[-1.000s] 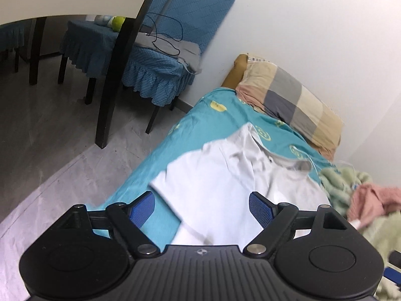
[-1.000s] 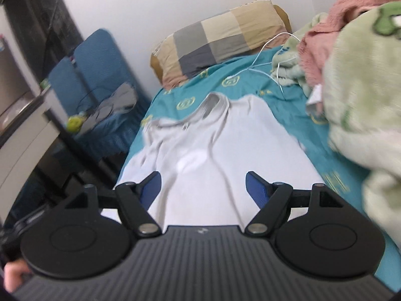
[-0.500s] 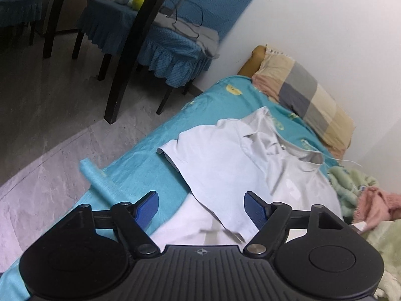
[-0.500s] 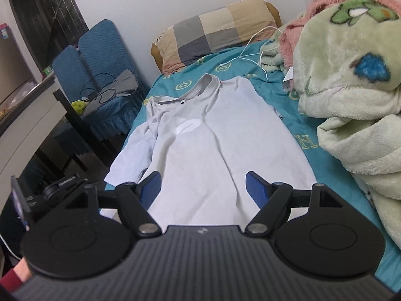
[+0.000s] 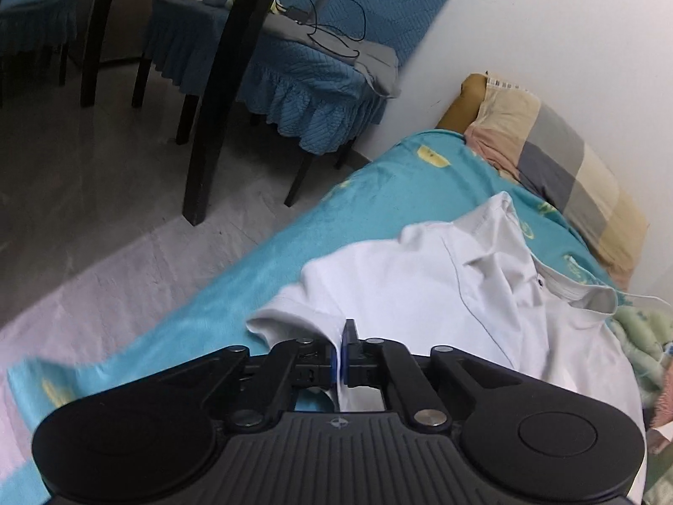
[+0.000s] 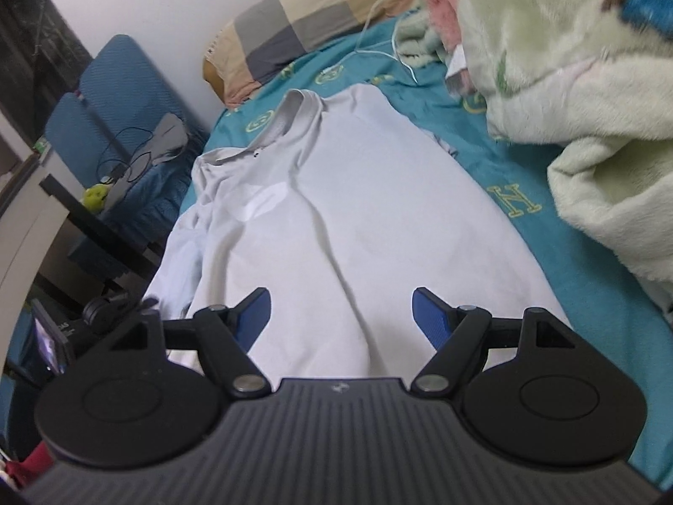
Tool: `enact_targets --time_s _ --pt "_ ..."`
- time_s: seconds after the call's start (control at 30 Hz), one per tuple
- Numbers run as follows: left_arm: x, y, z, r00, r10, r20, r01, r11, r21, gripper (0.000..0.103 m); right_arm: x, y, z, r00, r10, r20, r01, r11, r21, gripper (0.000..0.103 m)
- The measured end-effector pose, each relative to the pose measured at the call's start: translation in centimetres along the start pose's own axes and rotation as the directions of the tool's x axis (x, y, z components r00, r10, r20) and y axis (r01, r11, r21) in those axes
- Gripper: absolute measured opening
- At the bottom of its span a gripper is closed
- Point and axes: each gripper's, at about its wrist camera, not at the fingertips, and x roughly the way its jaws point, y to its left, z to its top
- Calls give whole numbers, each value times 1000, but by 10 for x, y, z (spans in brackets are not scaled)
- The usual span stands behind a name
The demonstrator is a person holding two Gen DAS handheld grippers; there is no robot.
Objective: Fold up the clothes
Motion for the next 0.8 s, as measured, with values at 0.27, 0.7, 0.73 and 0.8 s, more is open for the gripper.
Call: enact_targets --time_s 0.27,0.7,0.73,0.8 --pt "16 -28 101 975 163 153 -195 954 229 2 6 11 0 1000 -6 8 6 1000 -27 76" --pt "111 -17 134 919 355 170 -391 868 306 8 34 11 3 997 -69 34 72 993 -96 76" --pt "109 -14 133 930 331 159 -365 882 298 14 36 12 4 997 -71 38 75 992 -100 76" --pt "102 -8 128 945 294 147 -325 901 289 26 40 13 5 996 -78 47 83 990 -113 76"
